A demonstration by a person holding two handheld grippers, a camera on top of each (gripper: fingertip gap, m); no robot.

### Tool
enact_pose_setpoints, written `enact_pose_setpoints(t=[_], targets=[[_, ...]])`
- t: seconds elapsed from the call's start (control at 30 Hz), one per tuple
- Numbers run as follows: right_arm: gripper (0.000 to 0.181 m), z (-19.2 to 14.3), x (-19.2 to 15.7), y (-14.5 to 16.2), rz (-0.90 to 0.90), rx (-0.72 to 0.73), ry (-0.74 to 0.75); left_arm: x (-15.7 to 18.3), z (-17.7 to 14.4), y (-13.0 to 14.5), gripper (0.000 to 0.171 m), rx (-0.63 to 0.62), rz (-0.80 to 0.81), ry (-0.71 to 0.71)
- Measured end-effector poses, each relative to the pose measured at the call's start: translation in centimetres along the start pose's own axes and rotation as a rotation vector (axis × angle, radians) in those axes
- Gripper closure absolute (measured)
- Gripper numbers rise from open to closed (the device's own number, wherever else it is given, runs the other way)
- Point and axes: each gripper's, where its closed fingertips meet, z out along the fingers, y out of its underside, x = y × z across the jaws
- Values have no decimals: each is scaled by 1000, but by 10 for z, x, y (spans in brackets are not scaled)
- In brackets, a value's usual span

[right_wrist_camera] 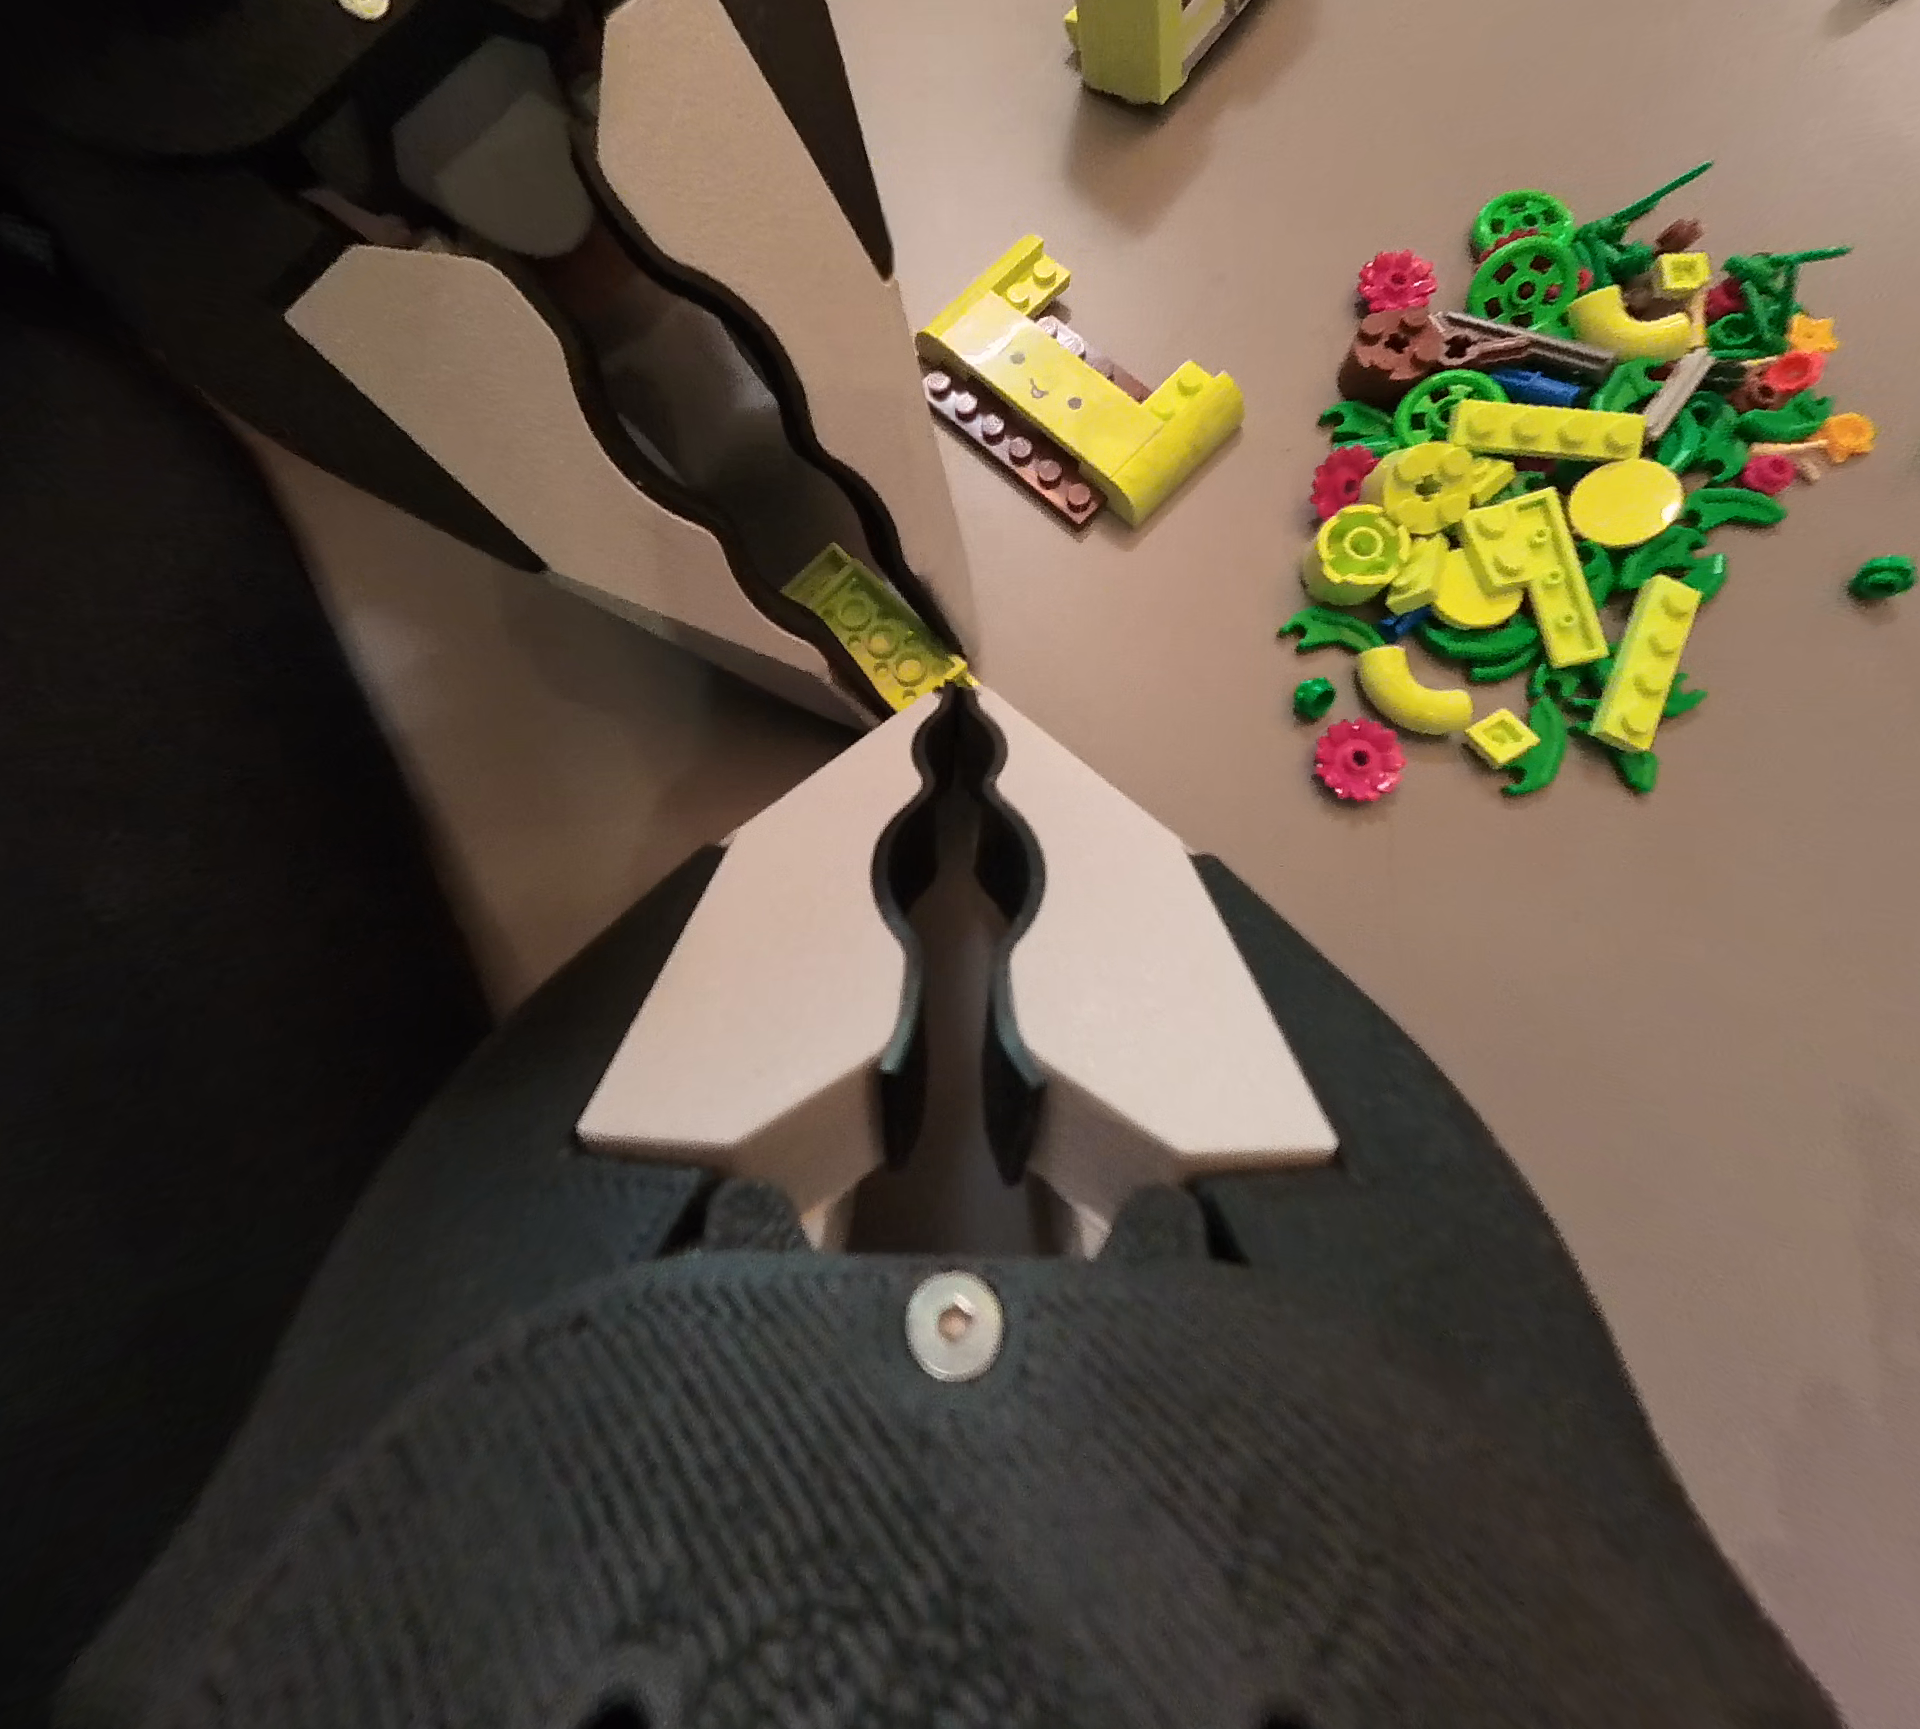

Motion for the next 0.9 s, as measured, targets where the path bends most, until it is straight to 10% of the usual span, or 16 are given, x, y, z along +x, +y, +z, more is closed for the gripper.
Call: enact_pose_setpoints(t=[0.9], targets=[[181,1,-6,2,-29,46,-29,4,-12,11,143,1,-8,20]])
